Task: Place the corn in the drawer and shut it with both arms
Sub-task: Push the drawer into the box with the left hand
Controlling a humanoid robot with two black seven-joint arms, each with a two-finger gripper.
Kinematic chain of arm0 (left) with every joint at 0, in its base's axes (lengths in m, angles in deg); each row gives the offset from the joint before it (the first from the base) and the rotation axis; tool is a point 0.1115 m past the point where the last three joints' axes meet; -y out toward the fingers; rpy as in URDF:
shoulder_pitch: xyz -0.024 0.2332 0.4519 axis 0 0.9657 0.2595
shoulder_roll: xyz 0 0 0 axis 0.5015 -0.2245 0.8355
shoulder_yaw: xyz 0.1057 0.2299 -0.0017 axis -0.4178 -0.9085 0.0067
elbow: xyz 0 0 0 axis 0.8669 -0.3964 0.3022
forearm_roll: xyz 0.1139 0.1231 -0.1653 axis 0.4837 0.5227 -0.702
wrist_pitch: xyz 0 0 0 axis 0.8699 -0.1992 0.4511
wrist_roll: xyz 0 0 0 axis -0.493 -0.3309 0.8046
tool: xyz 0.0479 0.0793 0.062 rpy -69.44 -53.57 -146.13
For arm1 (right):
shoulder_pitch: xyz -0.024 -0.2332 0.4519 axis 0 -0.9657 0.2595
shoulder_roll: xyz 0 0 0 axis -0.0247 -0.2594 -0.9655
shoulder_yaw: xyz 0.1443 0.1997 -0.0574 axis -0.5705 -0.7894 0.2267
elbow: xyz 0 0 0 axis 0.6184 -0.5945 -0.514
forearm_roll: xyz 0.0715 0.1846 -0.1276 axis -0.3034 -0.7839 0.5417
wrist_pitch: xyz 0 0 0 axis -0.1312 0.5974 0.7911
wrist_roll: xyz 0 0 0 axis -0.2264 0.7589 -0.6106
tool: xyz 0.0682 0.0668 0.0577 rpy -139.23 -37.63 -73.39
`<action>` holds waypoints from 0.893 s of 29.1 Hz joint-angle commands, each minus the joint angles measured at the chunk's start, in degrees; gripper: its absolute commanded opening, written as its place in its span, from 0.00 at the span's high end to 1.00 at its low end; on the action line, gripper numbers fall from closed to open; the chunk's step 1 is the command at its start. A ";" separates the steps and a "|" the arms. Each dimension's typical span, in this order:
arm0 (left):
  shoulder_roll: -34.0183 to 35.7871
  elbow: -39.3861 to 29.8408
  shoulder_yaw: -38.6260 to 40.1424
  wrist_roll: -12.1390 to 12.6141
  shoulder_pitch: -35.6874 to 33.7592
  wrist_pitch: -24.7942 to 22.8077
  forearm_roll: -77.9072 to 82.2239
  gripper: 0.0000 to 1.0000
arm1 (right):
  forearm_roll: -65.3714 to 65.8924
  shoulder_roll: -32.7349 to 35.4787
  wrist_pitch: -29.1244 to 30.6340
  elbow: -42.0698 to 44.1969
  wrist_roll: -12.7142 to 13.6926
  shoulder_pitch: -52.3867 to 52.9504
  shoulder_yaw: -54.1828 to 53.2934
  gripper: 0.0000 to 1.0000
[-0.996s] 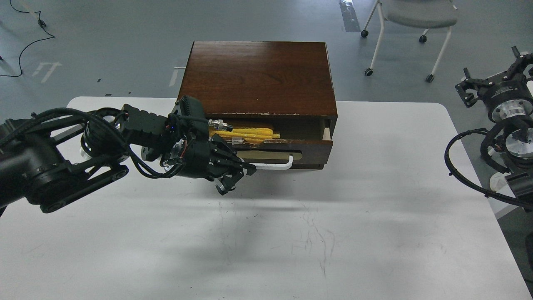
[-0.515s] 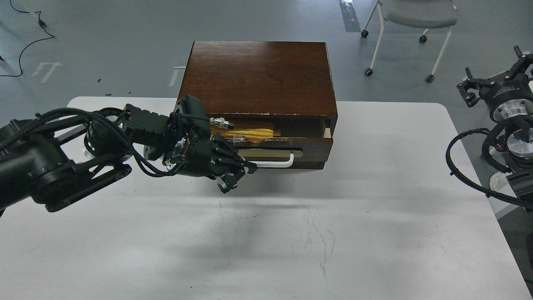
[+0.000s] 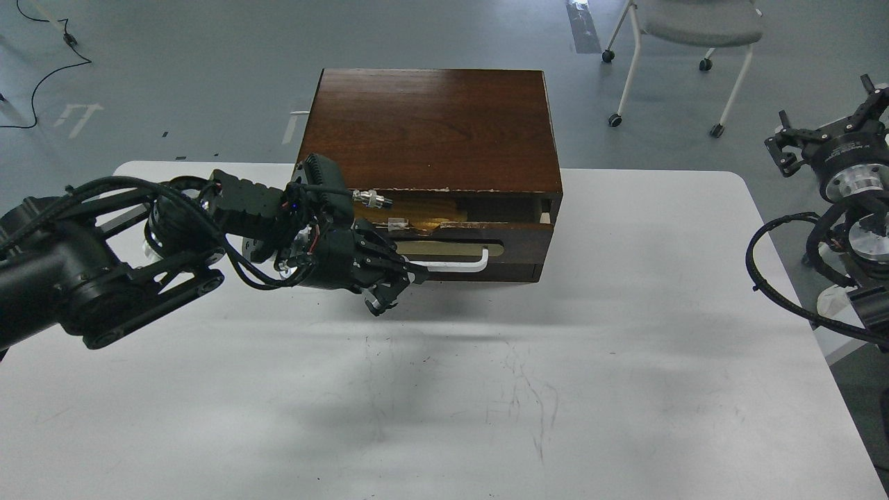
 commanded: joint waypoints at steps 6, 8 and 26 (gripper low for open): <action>-0.10 2.31 0.00 0.00 -0.52 0.00 -0.01 1.00 | 0.00 0.00 0.00 0.00 0.00 -0.09 0.01 0.00; -0.10 2.31 0.00 0.00 -0.52 0.00 -0.01 1.00 | 0.00 0.00 0.00 0.00 0.00 -0.09 0.01 0.00; -1.69 5.47 0.00 0.00 -2.55 0.00 -0.01 1.00 | 0.00 0.00 0.00 0.00 -0.09 -0.09 0.09 0.00</action>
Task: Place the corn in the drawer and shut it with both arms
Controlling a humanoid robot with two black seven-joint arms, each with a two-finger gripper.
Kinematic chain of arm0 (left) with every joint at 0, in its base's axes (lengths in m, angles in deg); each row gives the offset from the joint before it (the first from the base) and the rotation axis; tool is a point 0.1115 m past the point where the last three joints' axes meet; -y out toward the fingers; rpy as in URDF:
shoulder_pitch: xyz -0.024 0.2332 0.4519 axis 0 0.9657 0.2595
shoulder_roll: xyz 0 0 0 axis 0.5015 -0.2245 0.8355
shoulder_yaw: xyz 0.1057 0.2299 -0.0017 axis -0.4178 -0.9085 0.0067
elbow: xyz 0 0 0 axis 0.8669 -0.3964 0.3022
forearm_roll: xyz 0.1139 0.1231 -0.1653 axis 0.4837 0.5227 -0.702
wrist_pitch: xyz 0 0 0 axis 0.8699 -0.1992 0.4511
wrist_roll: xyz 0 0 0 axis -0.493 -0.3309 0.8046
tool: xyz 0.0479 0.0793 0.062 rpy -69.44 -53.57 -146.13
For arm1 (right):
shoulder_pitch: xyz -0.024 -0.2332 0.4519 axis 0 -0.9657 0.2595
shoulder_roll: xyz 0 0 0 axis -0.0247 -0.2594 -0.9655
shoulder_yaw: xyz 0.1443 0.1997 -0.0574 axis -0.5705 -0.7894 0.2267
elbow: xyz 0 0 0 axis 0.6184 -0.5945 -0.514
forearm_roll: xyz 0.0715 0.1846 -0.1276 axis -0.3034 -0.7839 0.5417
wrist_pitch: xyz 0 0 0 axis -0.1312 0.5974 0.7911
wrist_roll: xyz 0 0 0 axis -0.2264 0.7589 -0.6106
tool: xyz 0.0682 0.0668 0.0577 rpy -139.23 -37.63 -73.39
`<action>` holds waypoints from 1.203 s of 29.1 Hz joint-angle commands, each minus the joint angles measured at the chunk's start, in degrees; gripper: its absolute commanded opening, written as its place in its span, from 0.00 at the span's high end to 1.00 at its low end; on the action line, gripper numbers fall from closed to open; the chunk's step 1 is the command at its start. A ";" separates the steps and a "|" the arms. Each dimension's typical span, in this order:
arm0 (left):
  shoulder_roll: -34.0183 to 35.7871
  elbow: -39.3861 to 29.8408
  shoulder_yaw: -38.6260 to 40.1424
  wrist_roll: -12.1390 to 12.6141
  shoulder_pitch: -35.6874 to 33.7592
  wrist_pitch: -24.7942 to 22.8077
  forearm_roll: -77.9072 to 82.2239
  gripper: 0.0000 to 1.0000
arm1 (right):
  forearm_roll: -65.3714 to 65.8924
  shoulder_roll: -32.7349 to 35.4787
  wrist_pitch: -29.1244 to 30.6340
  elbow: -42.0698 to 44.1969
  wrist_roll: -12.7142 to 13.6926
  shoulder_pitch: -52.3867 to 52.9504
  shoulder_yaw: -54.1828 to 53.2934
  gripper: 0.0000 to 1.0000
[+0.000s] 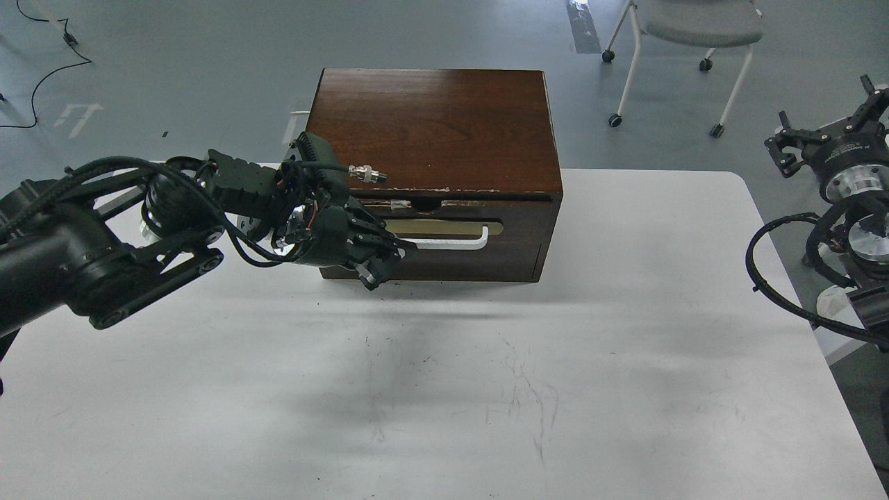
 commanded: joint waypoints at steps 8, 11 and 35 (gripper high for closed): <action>-0.11 1.15 0.05 0.00 -0.29 0.00 -0.01 1.00 | 0.00 0.00 0.00 0.00 -0.05 0.00 -0.08 0.00; 0.07 1.15 -0.04 0.00 -0.29 0.00 -0.01 1.00 | 0.00 0.09 0.08 0.00 0.03 0.00 -0.08 0.00; 10.87 -11.87 12.76 0.00 -0.11 0.00 -32.73 0.65 | 0.35 -0.35 0.88 -1.05 0.30 0.18 2.90 0.00</action>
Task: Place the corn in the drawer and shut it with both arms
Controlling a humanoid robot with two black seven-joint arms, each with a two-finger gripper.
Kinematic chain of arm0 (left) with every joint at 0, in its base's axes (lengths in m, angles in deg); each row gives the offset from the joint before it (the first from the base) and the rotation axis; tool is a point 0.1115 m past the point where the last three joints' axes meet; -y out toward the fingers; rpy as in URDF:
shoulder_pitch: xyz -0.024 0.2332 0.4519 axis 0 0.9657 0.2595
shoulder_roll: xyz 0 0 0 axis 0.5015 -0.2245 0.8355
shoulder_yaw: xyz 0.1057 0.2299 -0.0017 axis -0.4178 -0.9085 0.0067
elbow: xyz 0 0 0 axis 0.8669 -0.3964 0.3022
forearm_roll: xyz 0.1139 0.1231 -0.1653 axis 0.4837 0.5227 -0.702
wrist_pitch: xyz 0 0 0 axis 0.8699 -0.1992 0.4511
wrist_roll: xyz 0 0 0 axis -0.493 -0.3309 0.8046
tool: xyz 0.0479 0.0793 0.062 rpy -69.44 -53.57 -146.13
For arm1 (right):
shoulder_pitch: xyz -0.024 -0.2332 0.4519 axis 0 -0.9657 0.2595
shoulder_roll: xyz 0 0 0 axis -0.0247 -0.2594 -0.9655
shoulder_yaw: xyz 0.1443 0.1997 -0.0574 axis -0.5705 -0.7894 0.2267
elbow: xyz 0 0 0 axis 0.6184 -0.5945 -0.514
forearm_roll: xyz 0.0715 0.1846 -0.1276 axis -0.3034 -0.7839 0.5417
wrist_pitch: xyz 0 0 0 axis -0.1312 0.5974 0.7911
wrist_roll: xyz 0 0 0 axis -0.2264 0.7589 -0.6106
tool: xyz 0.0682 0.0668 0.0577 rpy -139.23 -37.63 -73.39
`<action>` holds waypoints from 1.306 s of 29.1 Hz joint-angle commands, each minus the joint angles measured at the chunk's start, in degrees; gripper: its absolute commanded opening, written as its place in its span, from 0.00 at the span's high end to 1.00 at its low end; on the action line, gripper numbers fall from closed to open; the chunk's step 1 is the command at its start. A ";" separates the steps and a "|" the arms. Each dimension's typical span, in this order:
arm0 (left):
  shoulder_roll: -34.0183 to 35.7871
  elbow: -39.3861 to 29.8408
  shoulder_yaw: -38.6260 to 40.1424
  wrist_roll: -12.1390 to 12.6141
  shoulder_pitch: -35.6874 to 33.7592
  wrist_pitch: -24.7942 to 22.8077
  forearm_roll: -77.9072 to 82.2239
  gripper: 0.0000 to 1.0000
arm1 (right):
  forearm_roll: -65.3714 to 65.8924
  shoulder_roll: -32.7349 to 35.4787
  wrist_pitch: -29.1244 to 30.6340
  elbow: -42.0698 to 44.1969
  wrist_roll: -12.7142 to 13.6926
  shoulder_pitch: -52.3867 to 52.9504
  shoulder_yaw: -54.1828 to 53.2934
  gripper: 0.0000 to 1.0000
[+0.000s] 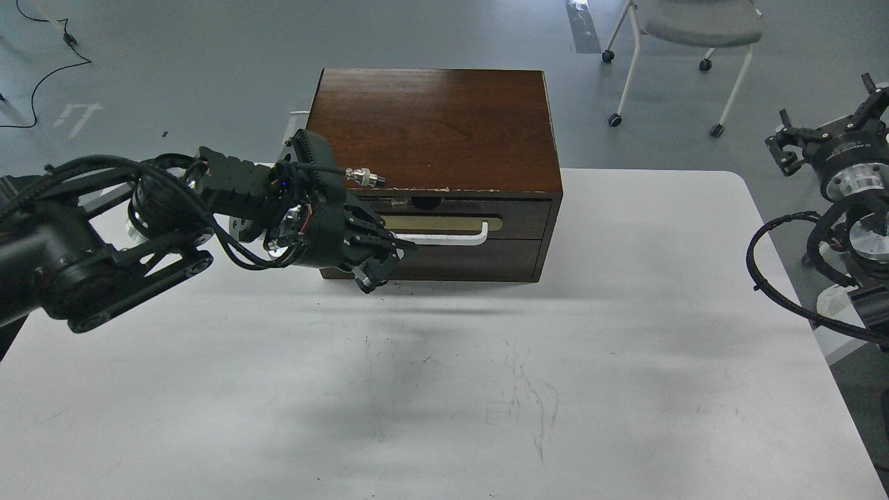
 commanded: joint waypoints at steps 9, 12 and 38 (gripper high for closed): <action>4.63 24.56 10.57 -0.02 -0.31 0.02 -67.18 0.03 | 0.12 1.39 -0.16 -6.84 -0.13 0.58 1.77 0.00; 4.45 31.33 11.62 -0.02 -1.45 0.02 -76.33 0.02 | 0.20 1.57 0.10 -6.84 0.04 1.02 2.03 0.00; -3.46 67.47 11.62 8.99 4.96 0.02 -126.97 0.03 | 0.12 0.78 5.98 -6.58 -0.13 1.28 -0.94 0.00</action>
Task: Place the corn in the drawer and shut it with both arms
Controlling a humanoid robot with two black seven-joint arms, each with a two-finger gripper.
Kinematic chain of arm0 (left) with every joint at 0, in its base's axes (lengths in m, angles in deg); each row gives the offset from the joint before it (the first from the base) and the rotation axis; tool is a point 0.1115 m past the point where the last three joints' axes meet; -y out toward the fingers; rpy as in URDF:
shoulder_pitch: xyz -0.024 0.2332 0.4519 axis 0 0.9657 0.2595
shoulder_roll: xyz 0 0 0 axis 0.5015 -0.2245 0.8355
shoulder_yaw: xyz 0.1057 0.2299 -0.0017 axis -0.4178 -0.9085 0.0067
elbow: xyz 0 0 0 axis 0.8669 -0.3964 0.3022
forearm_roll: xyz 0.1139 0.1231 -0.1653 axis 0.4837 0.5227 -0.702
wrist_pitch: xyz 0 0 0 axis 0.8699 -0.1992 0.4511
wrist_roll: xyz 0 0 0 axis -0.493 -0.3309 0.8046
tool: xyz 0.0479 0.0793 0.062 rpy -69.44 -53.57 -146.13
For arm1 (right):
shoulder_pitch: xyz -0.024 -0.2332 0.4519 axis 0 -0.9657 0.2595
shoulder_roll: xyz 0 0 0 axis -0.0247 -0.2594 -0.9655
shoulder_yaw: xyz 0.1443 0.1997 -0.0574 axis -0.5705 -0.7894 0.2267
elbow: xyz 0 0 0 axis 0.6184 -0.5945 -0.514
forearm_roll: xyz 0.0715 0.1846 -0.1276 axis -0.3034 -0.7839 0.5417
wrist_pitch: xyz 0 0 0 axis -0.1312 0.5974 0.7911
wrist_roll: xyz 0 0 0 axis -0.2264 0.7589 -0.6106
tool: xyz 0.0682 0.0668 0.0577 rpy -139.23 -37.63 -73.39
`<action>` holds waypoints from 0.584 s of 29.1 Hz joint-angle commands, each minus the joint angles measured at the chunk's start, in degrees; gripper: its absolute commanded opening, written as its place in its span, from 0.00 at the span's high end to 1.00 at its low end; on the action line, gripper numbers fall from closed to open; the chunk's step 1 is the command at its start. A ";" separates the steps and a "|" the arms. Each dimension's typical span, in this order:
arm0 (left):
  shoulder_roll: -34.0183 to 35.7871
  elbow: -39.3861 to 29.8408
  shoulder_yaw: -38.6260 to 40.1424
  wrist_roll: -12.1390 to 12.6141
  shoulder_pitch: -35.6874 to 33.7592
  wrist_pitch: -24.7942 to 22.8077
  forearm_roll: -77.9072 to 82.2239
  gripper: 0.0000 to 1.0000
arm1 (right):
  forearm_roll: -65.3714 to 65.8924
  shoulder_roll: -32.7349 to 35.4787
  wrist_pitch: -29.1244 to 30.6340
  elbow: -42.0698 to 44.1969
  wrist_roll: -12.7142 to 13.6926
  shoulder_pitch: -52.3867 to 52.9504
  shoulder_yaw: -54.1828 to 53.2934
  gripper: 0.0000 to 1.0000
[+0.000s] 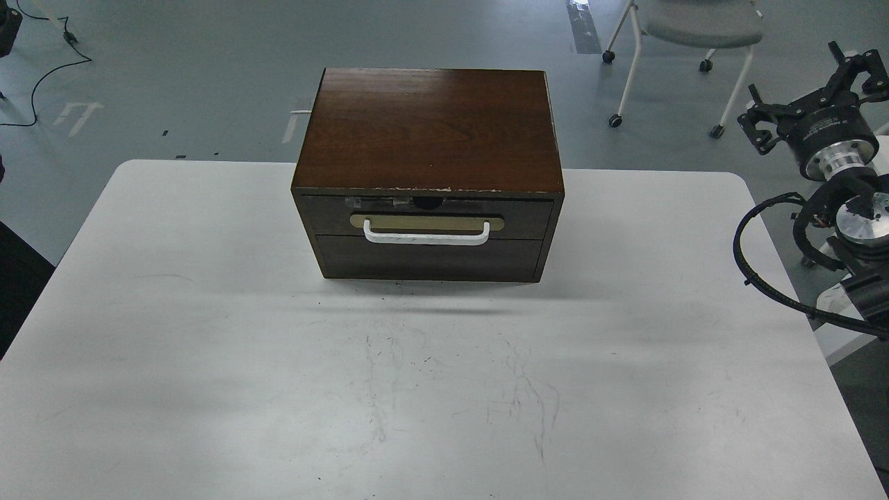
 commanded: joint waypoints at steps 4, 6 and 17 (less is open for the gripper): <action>-2.50 0.95 0.18 0.02 3.58 -0.01 -2.03 0.03 | -0.01 -0.16 3.79 0.39 0.07 -0.33 -2.89 0.00; -2.77 1.04 0.27 -0.15 4.12 -0.01 -2.20 0.03 | -0.01 -0.33 3.84 0.57 0.07 -0.50 -3.33 0.00; -3.20 0.95 0.36 -0.33 8.95 -0.01 -3.96 0.03 | -0.01 -5.87 3.84 1.71 -0.11 -0.85 -3.33 0.00</action>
